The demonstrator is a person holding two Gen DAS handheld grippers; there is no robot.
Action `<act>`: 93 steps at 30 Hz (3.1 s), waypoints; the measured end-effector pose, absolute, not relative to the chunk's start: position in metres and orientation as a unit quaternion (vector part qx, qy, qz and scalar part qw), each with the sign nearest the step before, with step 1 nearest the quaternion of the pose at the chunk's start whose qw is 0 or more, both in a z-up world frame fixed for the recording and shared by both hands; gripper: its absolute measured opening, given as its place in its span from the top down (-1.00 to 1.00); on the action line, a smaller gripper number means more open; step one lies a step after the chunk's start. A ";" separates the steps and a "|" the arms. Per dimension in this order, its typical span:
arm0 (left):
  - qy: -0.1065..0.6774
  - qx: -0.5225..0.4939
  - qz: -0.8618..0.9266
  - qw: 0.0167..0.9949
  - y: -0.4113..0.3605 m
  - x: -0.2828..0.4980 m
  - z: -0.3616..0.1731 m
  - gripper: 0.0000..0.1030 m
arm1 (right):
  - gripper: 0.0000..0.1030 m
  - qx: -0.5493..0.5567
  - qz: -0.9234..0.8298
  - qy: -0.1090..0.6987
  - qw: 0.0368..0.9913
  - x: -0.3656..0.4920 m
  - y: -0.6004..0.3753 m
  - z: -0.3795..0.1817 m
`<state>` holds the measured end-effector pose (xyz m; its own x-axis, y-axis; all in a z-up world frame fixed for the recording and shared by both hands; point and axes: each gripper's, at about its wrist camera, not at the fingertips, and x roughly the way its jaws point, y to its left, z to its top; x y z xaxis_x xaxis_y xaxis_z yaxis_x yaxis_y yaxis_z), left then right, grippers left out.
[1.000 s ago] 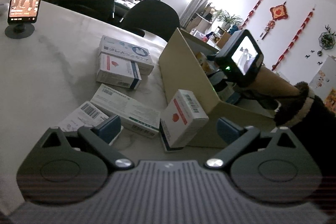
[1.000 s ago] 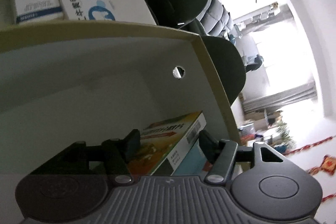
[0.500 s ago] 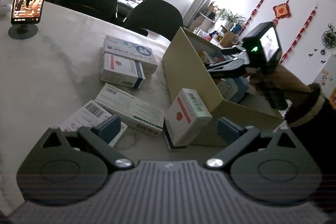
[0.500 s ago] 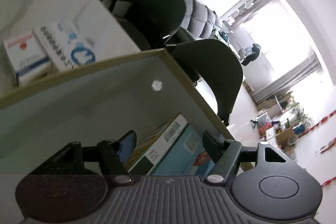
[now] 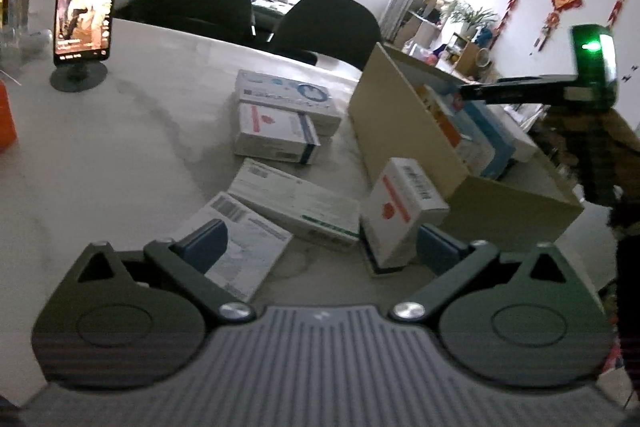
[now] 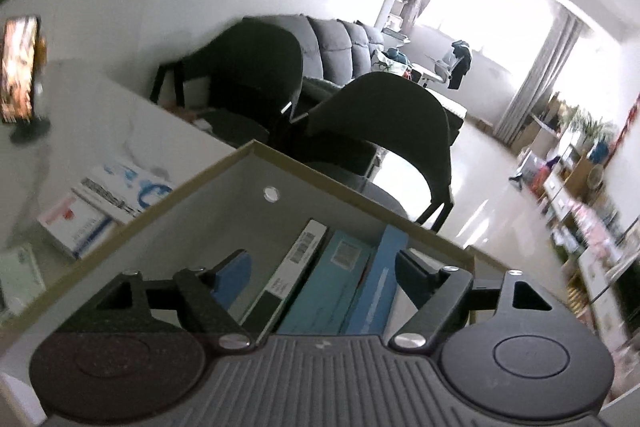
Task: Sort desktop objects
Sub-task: 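Open the right gripper and withdraw it from the beige box, then move the left gripper toward the white-and-blue capsule box, then close the left gripper on the white-and-blue capsule box, then lift the white-and-blue box with the left gripper toward the right gripper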
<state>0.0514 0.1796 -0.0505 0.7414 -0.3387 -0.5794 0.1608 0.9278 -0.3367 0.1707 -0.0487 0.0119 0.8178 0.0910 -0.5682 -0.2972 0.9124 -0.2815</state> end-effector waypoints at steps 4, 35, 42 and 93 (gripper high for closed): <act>0.343 -0.111 -0.128 0.924 0.181 0.058 -0.051 -0.99 | -0.66 -0.143 0.111 0.267 0.947 0.150 -0.056 0.020; 0.307 0.155 -0.217 0.914 0.143 0.238 -0.071 -1.00 | -0.95 0.020 0.160 0.187 0.969 0.098 -0.082 0.028; 0.317 0.193 -0.273 0.888 0.127 0.262 -0.072 -1.00 | -0.95 0.058 0.170 0.177 0.968 0.097 -0.091 0.029; 0.413 0.062 -0.148 0.897 0.146 0.294 -0.083 -0.85 | -0.96 0.158 0.176 0.155 0.959 0.087 -0.111 0.033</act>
<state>0.2941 0.1464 -0.0830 0.6156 -0.2138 -0.7585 0.3168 0.9484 -0.0102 0.0866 -0.1109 0.0332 0.8901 0.3859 -0.2423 -0.2878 0.8883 0.3578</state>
